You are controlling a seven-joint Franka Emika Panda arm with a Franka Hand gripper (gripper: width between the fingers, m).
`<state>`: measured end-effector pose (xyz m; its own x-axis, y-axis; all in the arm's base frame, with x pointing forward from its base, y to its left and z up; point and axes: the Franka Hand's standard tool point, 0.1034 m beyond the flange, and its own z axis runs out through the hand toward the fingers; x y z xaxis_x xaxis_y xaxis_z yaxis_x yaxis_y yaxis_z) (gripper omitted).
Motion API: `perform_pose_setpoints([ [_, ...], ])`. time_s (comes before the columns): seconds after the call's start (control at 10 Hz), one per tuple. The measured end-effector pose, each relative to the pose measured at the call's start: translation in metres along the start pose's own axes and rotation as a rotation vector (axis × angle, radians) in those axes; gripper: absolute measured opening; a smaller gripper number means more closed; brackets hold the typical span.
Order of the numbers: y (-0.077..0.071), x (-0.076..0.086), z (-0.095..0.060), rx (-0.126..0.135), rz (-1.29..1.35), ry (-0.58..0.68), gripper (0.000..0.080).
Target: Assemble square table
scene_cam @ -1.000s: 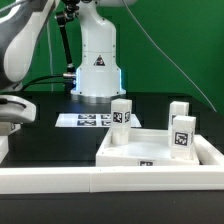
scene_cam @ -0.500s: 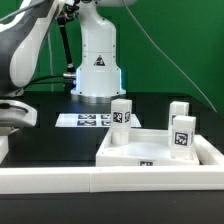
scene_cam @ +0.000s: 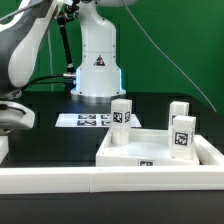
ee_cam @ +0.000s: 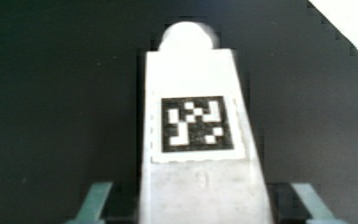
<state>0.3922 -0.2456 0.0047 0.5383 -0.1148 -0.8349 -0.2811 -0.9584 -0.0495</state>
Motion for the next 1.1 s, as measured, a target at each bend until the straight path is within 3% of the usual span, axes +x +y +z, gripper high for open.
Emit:
perform_pose_setpoints([
  [0.2,0.0,-0.001,-0.001,0.001,0.0,0.002,0.0288],
  [0.4,-0.004,-0.007,-0.012,0.007,0.0,0.014,0.0288],
  [0.8,-0.06,-0.038,-0.059,-0.007,0.132,0.033,0.0288],
  [0.9,-0.065,-0.035,-0.069,-0.022,0.133,0.067,0.0289],
  [1.1,-0.059,-0.027,-0.067,-0.03,0.13,0.116,0.029],
])
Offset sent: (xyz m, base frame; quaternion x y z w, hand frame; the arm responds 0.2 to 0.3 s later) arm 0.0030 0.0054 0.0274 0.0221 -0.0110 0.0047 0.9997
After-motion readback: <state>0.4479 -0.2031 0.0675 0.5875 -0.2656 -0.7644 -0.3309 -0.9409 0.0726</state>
